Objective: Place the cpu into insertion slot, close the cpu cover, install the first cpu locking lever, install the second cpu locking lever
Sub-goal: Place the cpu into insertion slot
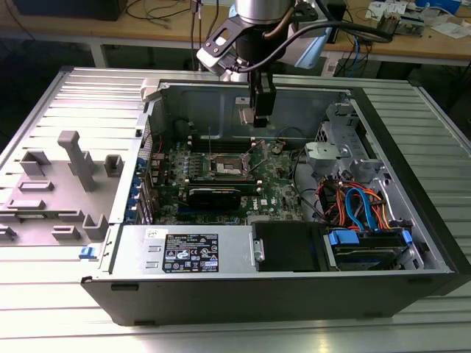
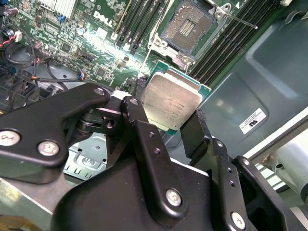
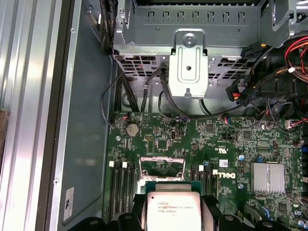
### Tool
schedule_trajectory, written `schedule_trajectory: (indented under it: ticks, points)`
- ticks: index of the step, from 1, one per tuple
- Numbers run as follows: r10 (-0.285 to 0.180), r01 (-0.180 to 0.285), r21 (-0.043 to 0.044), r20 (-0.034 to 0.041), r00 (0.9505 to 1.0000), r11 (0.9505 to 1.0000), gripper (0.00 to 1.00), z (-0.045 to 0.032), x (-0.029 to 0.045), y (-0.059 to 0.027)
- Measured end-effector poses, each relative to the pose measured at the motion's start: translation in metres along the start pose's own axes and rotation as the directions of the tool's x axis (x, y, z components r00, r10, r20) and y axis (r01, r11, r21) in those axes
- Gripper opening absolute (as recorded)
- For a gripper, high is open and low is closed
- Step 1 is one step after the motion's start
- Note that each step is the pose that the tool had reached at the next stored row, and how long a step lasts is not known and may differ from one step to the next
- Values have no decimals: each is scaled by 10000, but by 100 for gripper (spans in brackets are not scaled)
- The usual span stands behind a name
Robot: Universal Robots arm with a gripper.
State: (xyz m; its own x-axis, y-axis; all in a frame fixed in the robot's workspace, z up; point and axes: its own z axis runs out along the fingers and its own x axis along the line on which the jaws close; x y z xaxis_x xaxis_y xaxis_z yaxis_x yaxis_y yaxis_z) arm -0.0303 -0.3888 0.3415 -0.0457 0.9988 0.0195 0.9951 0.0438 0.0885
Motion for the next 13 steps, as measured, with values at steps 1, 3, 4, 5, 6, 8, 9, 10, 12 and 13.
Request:
schedule_trajectory:
  ticks: [1, 3, 4, 5, 6, 8, 9, 10, 12, 13]
  points:
    - [0, 0, 1, 0, 10000, 10000, 54, 2, 0, 0]
    - [0, 0, 0, -1, 10000, 10000, 54, 8, 0, -1]
    - [0, 0, 1, 0, 10000, 10000, 54, 10, -1, -1]
    - [0, 0, -1, -3, 10000, 10000, 54, 11, -4, -1]
    - [0, 0, 0, -2, 10000, 10000, 54, 11, -4, -1]
    - [0, 0, 0, -2, 10000, 10000, 54, 12, -9, -2]
    - [0, 0, 1, 0, 10000, 10000, 54, 13, -10, -2]
    - [0, 0, 2, 2, 10000, 10000, 54, 13, -10, -2]
    - [-2, 2, 0, -1, 10000, 10000, 54, 18, -10, -4]
    - [-1, 1, 1, 0, 10000, 10000, 54, 20, -10, -5]
